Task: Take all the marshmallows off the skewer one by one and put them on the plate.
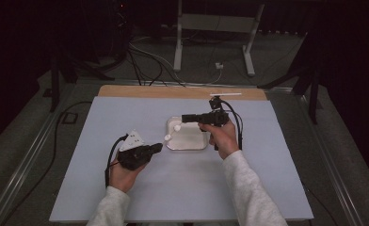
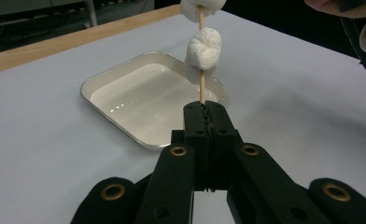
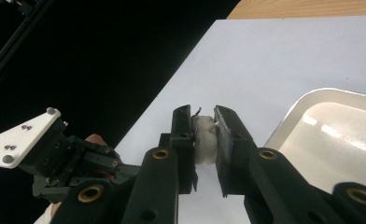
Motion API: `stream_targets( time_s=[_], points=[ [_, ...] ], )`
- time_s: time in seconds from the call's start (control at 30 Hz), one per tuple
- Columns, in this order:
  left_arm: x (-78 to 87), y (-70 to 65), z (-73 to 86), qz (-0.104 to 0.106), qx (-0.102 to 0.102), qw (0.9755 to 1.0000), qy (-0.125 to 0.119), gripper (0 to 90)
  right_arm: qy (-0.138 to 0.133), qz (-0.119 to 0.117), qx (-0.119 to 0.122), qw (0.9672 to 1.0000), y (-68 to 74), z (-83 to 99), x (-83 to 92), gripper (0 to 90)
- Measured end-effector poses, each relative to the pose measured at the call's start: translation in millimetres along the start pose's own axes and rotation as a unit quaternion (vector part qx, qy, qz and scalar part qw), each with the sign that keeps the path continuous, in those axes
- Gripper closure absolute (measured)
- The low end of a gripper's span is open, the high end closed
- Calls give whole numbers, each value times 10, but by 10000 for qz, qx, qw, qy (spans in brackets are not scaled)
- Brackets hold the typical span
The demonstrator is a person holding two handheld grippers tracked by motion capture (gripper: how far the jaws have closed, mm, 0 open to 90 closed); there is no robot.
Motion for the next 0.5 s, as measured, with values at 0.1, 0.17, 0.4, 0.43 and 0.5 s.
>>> stream_targets(
  time_s=[0.1,0.17,0.4,0.43,0.5],
  points=[
    [2,0,-1,-3,-17,10000,-6,900,-33,57,44,10000,-5,0,20,795],
    [2,0,1,7,-16,10000,0,900,-76,109,55,9999,-6,-7,32,798],
    [7,9,20,29,-11,10000,33,900,-160,246,58,9996,-38,-24,72,821],
    [5,8,22,26,-21,10000,49,900,-175,253,50,9995,-46,-26,80,826],
    [-1,6,25,58,-27,10000,70,900,-166,286,48,9994,-56,-24,90,836]
  ],
)
Point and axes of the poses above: each handheld gripper's, and its own axes: x roughly backward along the jaws, z roughly out of its underside, y roughly to its left, the point moved 5 cm from there along -x, roughly forward along the jaws, and after that the axes turned 1 degree about z, right-handed, at the moved point
